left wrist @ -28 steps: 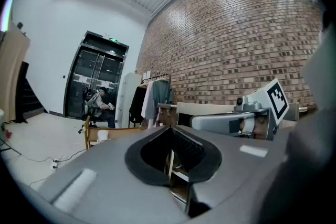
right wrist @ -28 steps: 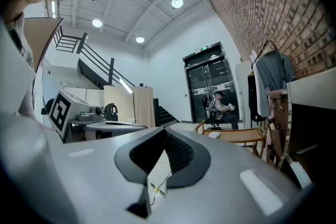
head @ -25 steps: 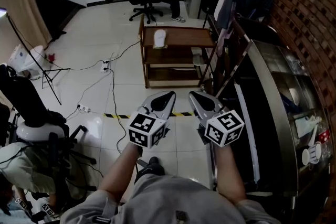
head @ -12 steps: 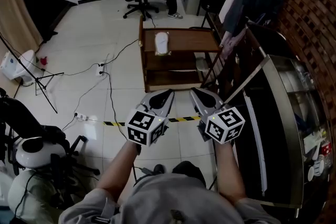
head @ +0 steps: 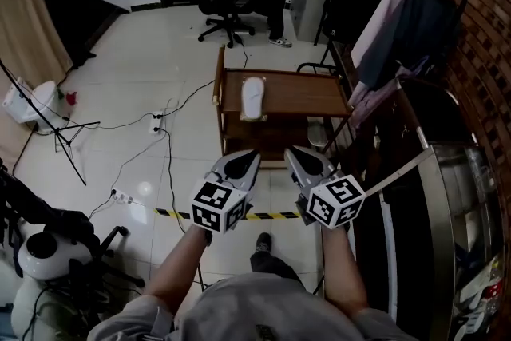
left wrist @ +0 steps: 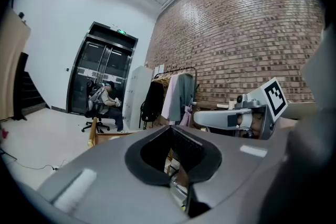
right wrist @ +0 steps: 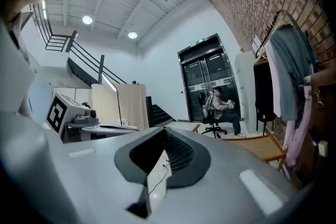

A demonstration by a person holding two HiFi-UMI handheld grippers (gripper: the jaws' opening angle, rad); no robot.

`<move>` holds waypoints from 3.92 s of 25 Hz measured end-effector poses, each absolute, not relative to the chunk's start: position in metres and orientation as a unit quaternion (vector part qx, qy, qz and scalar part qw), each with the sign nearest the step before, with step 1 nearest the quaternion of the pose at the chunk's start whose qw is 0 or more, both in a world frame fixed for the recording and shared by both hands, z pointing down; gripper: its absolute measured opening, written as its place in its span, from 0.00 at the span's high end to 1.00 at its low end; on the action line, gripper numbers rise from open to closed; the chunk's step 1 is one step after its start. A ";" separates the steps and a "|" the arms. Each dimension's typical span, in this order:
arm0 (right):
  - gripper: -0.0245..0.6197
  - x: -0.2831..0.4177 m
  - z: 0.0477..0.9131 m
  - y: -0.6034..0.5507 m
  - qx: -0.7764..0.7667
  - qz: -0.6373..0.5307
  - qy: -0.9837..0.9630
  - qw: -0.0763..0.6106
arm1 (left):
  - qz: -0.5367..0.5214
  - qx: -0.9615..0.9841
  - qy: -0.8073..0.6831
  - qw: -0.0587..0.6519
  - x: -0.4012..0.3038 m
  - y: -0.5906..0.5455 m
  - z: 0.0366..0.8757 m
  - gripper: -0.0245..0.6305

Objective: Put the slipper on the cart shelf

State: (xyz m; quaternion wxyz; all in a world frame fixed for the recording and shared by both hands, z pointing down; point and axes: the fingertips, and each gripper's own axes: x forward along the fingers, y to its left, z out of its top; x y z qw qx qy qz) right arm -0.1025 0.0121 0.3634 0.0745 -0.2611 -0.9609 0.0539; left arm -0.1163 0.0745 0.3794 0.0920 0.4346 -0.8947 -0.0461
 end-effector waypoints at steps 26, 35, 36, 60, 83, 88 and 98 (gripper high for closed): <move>0.96 -0.362 0.448 -0.030 -0.212 0.068 -0.963 0.155 | -0.038 0.431 -0.888 0.158 -0.379 0.054 0.458 0.95; 0.93 -0.397 0.515 -0.025 -0.185 0.100 -0.950 0.228 | -0.037 0.442 -0.876 0.189 -0.419 0.047 0.501 0.95; 0.92 -0.401 0.526 -0.026 -0.186 0.104 -0.947 0.241 | -0.036 0.437 -0.877 0.194 -0.423 0.047 0.507 0.95; 0.45 -0.476 0.732 -0.006 -0.163 0.249 -0.850 0.434 | -0.030 0.376 -0.886 0.270 -0.436 0.070 0.593 0.95; 0.87 -0.436 0.600 -0.097 -0.108 0.201 -0.915 0.331 | -0.011 0.483 -0.851 0.206 -0.432 -0.009 0.531 0.95; 0.87 -0.395 0.556 -0.134 -0.060 0.197 -0.933 0.295 | -0.011 0.537 -0.823 0.184 -0.412 -0.050 0.504 0.95; 0.87 -0.261 0.498 -0.199 0.097 0.190 -0.955 0.207 | 0.017 0.683 -0.716 0.144 -0.337 -0.148 0.464 0.95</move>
